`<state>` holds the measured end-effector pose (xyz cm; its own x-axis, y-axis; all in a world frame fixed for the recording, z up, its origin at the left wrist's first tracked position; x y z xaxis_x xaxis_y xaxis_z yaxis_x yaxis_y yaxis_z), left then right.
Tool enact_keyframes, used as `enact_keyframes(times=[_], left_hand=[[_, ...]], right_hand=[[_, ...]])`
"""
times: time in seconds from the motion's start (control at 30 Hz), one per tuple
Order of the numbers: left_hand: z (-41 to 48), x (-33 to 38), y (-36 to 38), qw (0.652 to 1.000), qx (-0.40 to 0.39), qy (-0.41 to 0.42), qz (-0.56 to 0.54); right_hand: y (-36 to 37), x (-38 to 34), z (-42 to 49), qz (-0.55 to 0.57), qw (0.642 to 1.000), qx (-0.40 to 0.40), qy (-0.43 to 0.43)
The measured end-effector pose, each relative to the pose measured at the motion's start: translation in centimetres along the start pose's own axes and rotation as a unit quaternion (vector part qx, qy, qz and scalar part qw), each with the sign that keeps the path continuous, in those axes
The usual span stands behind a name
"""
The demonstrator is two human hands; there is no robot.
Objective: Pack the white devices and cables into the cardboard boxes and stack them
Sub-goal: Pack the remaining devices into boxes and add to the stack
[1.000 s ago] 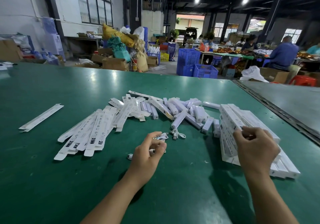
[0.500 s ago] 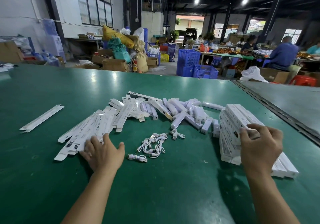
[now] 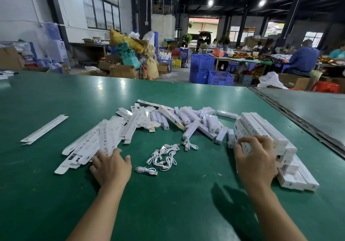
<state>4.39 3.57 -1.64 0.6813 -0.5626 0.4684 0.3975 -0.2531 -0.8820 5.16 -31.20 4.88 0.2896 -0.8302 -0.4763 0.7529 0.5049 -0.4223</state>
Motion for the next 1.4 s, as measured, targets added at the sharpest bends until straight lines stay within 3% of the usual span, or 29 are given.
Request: enact_keyframes(times=[0.2, 0.3, 0.37, 0.43, 0.5, 0.6, 0.67, 0.77, 1.0, 1.13, 1.23, 1.3, 1.4], left_hand=[[-0.4, 0.2, -0.2, 0.997, 0.040, 0.009, -0.070], [-1.5, 1.2, -0.7, 0.983, 0.045, 0.071, -0.164], [-2.5, 2.2, -1.0, 0.953, 0.019, 0.148, -0.265], [-3.6, 3.2, -1.3, 0.900, -0.073, 0.197, -0.381], [-4.8, 4.0, -1.6, 0.839, -0.191, 0.224, -0.457], [-6.4, 4.5, -1.6, 0.778, -0.317, 0.260, -0.475], [-7.0, 4.7, -1.5, 0.755, -0.369, 0.271, -0.469], [-7.4, 4.9, -1.4, 0.744, -0.397, 0.257, -0.473], [-7.2, 4.7, -1.1, 0.750, -0.423, 0.242, -0.447], [-7.4, 4.9, -0.4, 0.771, -0.424, 0.219, -0.421], [-8.3, 5.0, 0.1, 0.785, -0.436, 0.226, -0.378], [-8.6, 5.2, 0.2, 0.767, -0.467, 0.212, -0.385], [-9.2, 5.4, -0.1, 0.698, -0.537, 0.153, -0.448]], right_hand=[[0.5, -0.6, -0.6, 0.014, 0.999, -0.036, -0.011], [1.4, -1.9, -1.5, 0.039, 0.996, -0.070, -0.024], [2.3, -2.6, -2.4, 0.088, 0.990, -0.108, -0.017], [3.2, -3.1, -3.2, 0.162, 0.976, -0.142, 0.011], [3.9, -3.2, -3.9, 0.265, 0.944, -0.181, 0.081], [4.7, -3.6, -4.5, 0.450, 0.831, -0.234, 0.228], [4.8, -3.7, -4.4, 0.522, 0.774, -0.233, 0.273], [4.7, -3.7, -4.0, 0.573, 0.741, -0.235, 0.260], [4.3, -3.2, -3.6, 0.575, 0.755, -0.206, 0.238], [4.1, -2.5, -3.6, 0.538, 0.792, -0.177, 0.229], [4.4, -2.2, -3.6, 0.536, 0.796, -0.174, 0.223], [4.5, -2.0, -3.4, 0.547, 0.784, -0.164, 0.244], [4.7, -1.9, -3.4, 0.611, 0.726, -0.180, 0.260]])
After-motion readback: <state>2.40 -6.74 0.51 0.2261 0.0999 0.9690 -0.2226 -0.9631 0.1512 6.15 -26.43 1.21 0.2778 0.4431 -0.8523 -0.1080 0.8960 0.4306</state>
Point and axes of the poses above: each hand's wrist, its own z-axis towards the middle knuckle, its own y-axis out of the palm, x = y × z, the point moved 3 cm from there along z, towards the middle knuckle, and after that the axes turned 10 degrees about -y, right-handed, at the moved point
